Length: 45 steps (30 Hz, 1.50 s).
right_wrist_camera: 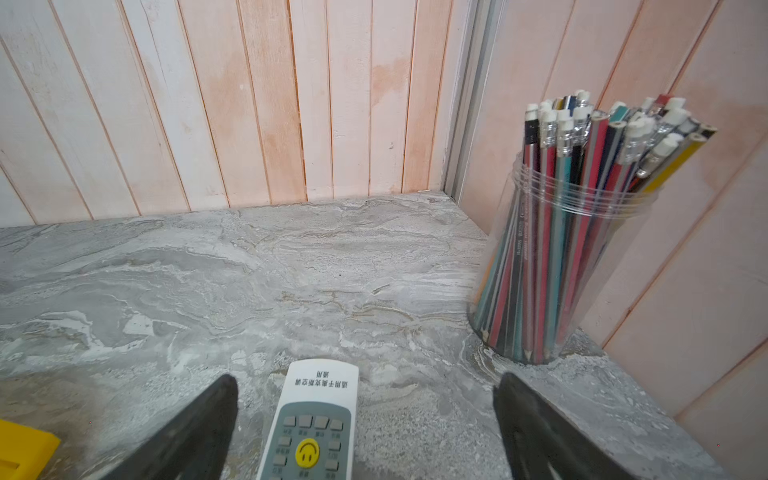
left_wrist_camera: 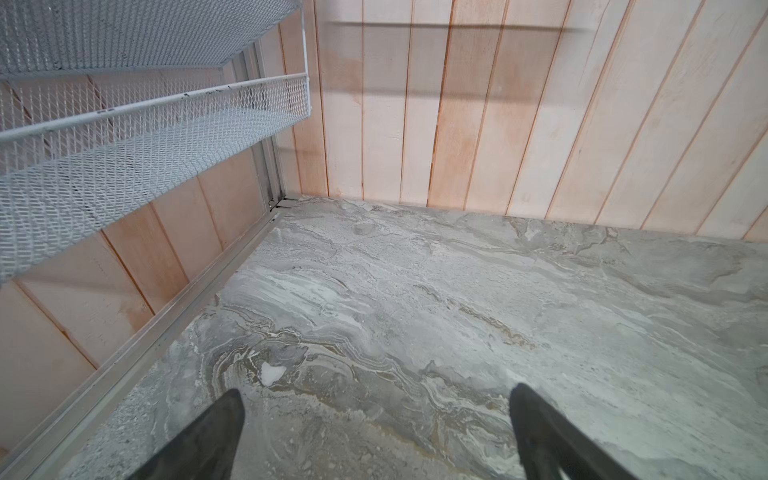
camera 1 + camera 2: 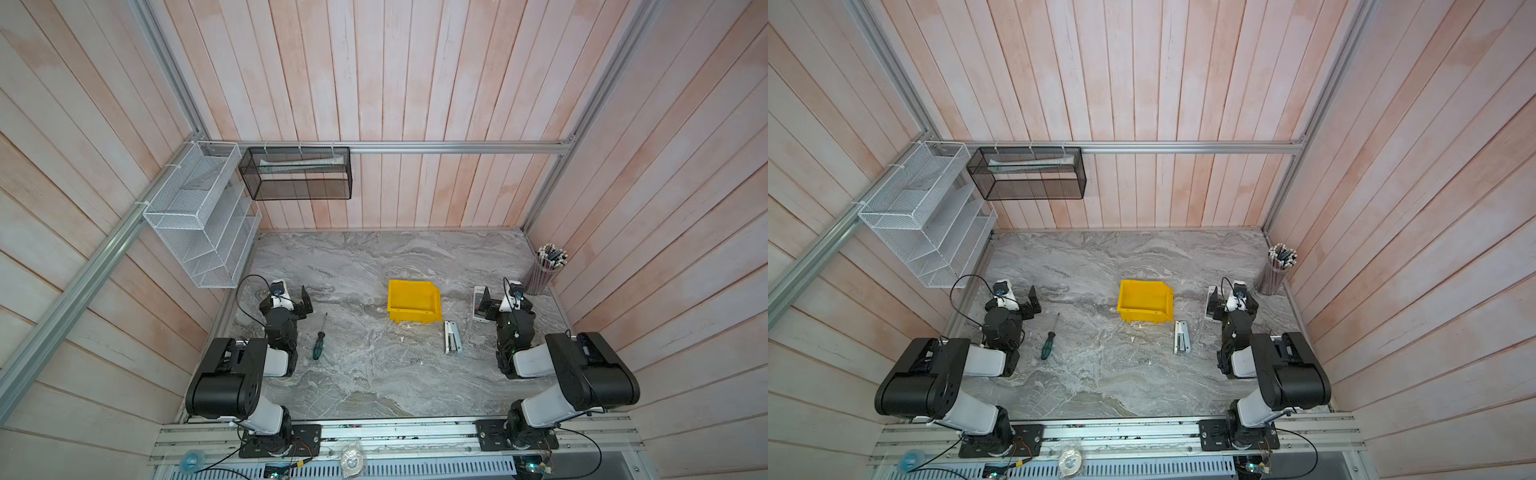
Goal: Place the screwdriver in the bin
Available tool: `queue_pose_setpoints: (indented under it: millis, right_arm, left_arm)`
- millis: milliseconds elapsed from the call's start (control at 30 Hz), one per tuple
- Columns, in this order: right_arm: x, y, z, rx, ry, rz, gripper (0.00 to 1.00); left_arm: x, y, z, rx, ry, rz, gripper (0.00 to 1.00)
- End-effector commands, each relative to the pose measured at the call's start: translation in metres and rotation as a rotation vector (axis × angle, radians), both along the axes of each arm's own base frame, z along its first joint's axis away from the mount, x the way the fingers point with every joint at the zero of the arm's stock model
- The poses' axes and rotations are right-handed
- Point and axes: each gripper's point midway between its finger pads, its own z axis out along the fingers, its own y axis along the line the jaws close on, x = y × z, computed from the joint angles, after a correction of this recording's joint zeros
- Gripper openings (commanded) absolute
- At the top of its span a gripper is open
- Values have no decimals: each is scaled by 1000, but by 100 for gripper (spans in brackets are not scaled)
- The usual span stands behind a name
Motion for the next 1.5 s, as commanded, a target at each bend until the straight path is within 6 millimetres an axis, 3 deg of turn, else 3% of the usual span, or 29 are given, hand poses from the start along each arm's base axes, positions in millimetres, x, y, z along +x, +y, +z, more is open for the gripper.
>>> queue_pose_setpoints:
  millis: [0,1133,1200,1333,1400,1467]
  right_arm:
    - [4,-1,3,-2,-4,1,98]
    - [4,-1,3,0,-6,6,98]
    - [3,-1,3,-5,-8,-2,98]
    - [5,-9,16,-11,29,-89,98]
    - [5,-19,26,27,66,-163,98]
    - [-11,-30,40,56,4,-222,98]
  left_arm:
    - [3,0,4,-8,-9,-8,100]
    - [3,1,5,-16,-12,-12,100]
    - [-1,12,8,-27,-26,55,100]
    - [-24,7,24,-27,-128,17,100]
    - [-32,9,40,6,-156,97,100]
    - [-35,-9,63,55,-160,57,100]
